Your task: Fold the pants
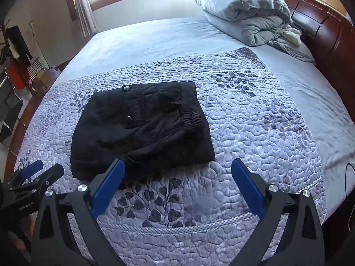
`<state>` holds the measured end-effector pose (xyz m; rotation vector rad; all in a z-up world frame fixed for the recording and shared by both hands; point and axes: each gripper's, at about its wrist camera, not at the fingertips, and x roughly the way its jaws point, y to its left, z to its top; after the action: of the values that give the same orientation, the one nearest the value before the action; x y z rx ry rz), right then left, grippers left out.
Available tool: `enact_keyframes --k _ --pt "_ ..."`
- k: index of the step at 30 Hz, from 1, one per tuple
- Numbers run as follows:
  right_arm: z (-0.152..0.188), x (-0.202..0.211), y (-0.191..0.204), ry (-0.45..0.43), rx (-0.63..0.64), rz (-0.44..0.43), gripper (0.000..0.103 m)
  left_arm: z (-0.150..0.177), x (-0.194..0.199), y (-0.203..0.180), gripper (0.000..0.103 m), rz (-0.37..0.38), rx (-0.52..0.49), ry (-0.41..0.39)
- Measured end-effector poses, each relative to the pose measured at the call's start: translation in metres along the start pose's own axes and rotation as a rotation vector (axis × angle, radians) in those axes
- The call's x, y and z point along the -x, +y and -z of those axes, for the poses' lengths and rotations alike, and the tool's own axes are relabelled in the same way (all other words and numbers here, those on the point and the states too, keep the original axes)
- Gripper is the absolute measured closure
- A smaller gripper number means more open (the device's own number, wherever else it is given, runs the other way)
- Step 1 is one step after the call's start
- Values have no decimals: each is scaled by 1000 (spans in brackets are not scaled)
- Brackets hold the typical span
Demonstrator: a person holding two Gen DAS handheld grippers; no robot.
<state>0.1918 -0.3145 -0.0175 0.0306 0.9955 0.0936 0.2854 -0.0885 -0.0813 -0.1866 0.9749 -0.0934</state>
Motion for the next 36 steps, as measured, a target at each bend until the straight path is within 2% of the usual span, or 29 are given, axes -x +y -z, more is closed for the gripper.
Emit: enact_keyframes --k 25,28,36 --pt "-2 -7 -3 17 4 -8 6 -24 2 -9 4 -19 -47 -42" --pt "-1 -8 -3 18 7 -6 6 -25 2 -7 4 -5 -35 -37" --pt "-1 -10 -3 22 11 -7 6 -25 0 -4 4 -25 -36 -31"
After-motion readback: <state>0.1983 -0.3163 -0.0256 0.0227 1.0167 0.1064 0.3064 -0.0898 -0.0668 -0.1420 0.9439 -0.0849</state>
